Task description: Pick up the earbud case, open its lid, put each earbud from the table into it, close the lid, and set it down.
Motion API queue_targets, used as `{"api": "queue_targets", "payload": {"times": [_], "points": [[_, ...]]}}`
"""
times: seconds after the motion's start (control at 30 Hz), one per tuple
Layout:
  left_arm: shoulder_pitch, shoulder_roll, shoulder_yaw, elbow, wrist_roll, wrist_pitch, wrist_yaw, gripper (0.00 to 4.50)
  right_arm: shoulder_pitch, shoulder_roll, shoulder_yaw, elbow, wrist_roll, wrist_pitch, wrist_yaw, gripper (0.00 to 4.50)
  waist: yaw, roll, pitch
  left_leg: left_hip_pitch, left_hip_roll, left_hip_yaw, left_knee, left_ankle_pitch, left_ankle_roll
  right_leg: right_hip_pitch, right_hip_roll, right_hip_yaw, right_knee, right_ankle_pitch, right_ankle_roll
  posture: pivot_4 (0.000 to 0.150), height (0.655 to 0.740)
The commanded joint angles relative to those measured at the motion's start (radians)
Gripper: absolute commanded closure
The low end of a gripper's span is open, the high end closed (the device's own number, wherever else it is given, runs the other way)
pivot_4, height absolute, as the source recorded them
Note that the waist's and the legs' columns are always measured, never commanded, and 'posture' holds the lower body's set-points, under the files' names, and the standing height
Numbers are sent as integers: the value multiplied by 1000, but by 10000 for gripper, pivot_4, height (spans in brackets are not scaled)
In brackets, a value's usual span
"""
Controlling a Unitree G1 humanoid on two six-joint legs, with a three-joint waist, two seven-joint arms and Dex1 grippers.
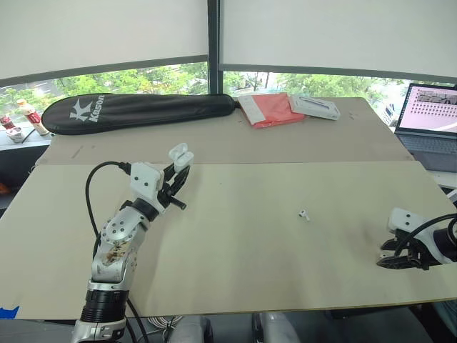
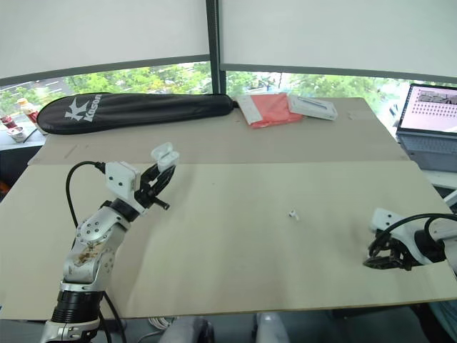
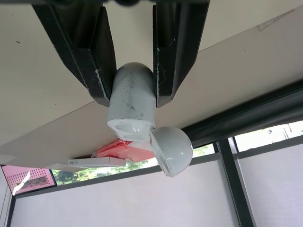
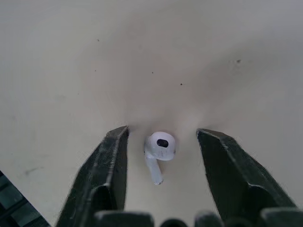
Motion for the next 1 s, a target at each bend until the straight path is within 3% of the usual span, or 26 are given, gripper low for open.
{"api": "queue_targets", "payload": {"times": [0.03,0.1,0.17,0.33,0.53,0.63,0.77,0.9,1.0], "points": [[-9,5,0,-19,5,-17,-3,39398,11,-7,18,15,-7,4,15,32871,2,0,0,0,0,0,0,0,0,0,0,0,0,0,0,1500,7400],[-13,5,2,-13,3,-18,-4,39398,11,-5,17,11,-3,7,19,40327,2,0,0,0,0,-1,0,0,0,0,0,0,0,0,0,1500,7400],[-16,5,2,-6,3,-22,-7,39398,5,3,10,-2,9,24,19,44273,2,0,0,-1,0,-1,0,0,0,0,0,0,0,1,-1,1500,7400],[-27,2,-5,9,4,-33,-16,39398,-29,33,-11,-66,53,117,17,44273,0,0,0,-1,0,-1,0,0,0,0,0,0,0,1,-1,1500,7400],[-56,-3,-19,47,3,-43,-34,39398,-190,154,-78,-197,207,369,-50,44273,-10,1,0,-1,1,0,0,2,-1,-2,1,0,1,1,0,1500,7400],[-93,-25,-31,82,-6,-46,-39,39398,-390,375,-197,-313,379,608,-268,44273,-18,1,0,-2,1,0,0,2,-1,-3,1,0,0,5,-3,1500,7400],[-152,-78,-44,132,-24,-39,-32,39398,-512,670,-254,-495,446,699,-573,44273,-6,2,0,-5,2,-4,-1,3,-3,-5,2,-2,1,7,-5,1500,7400],[-210,-117,-54,186,-42,-31,-44,39398,-557,961,-217,-607,442,605,-813,44273,7,3,0,-9,0,-7,-6,7,-9,-7,1,-8,1,8,-6,1500,7400],[-244,-133,-60,223,-37,-39,-54,39398,-550,1099,-178,-597,413,500,-914,44273,4,3,0,-12,-2,-8,-6,8,-11,-7,0,-10,0,7,-5,1500,7400]]}}
